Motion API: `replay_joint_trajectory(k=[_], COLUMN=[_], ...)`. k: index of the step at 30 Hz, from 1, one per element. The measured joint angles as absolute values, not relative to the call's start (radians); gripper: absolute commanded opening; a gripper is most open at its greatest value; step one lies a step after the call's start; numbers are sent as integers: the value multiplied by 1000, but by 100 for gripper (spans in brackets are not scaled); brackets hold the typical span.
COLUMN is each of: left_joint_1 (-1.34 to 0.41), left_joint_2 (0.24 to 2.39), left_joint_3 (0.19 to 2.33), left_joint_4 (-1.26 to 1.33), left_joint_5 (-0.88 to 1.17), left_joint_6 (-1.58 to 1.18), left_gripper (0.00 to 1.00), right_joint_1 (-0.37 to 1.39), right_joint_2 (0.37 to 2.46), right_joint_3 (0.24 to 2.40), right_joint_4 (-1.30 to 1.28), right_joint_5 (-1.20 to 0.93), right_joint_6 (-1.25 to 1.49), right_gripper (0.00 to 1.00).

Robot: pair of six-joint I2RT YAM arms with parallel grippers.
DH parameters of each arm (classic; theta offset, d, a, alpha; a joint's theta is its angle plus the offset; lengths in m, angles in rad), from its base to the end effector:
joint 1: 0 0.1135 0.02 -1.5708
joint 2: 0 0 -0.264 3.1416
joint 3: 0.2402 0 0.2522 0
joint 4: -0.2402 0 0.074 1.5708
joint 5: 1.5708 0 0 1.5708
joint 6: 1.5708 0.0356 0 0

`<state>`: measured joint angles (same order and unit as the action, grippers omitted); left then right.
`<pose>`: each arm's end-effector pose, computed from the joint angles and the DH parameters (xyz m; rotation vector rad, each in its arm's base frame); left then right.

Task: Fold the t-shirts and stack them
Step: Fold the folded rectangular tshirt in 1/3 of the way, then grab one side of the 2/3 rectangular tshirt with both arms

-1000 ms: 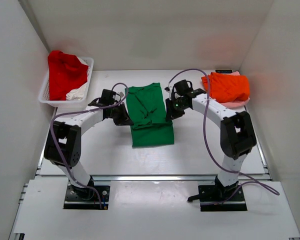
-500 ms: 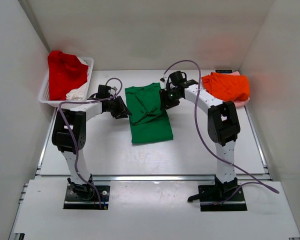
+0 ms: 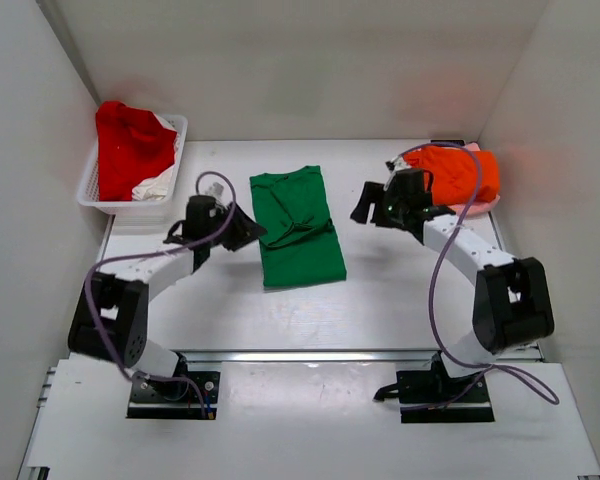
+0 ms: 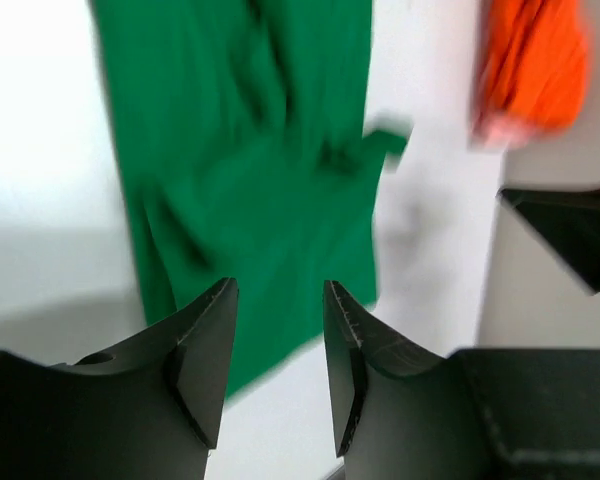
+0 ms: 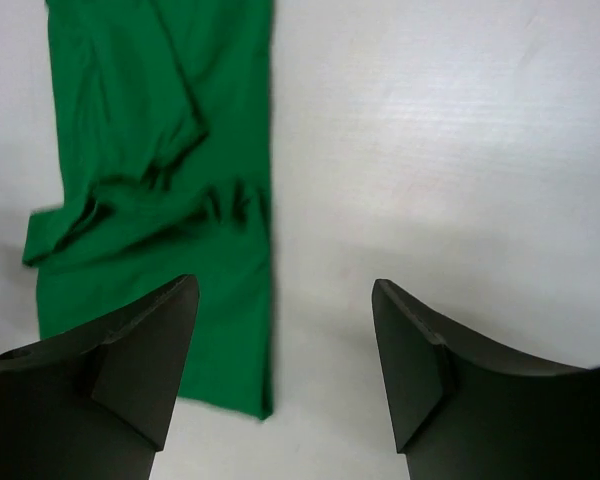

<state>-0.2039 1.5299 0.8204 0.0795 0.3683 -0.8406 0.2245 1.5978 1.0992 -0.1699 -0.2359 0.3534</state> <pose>0.3115 -0.0775 0.2001 -0.5176 2.2728 -0.9632 0.3454 0.0874 0.2456 0.0162 2.2806 0.5729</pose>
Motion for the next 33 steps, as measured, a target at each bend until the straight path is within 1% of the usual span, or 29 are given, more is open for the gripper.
replay_joint_trajectory(k=[3,7,12,15,17,20,21,22,23,24,26,28,33], left_joint_1=[-334,-490,-515,-525,-541,-559,-565,-570,-573,-574,-572,-562,-504], left_joint_2=[1412,1331,1325,1327,1336,1370,1386,1402,1419,1435,1465,1471,1427], left_joint_3=[685,560,508,502,502,514,524,532,540,545,561,603,809], left_joint_4=[47,-28,-64,-62,-52,-18,-8,4,16,28,28,-28,-233], left_joint_5=[310,170,37,-28,-55,-79,-88,-93,-97,-97,-90,-78,-41], left_joint_6=[-820,-813,-828,-839,-847,-863,-868,-874,-877,-885,-884,-870,-789], left_gripper=[52,52,53,54,57,55,51,46,15,0,0,0,0], right_joint_1=[333,493,570,582,583,587,587,587,587,588,588,588,565], right_joint_2=[1501,1462,1463,1465,1474,1500,1515,1529,1546,1569,1590,1594,1546], right_joint_3=[980,844,725,716,716,720,728,736,747,757,781,814,970], right_joint_4=[-196,-212,-216,-194,-168,-125,-108,-98,-91,-88,-100,-147,-316], right_joint_5=[-160,-62,4,23,29,35,33,31,26,19,6,-9,-51], right_joint_6=[402,496,598,633,648,659,662,661,657,661,655,641,566], right_gripper=[67,66,61,61,60,58,49,21,10,0,1,0,0])
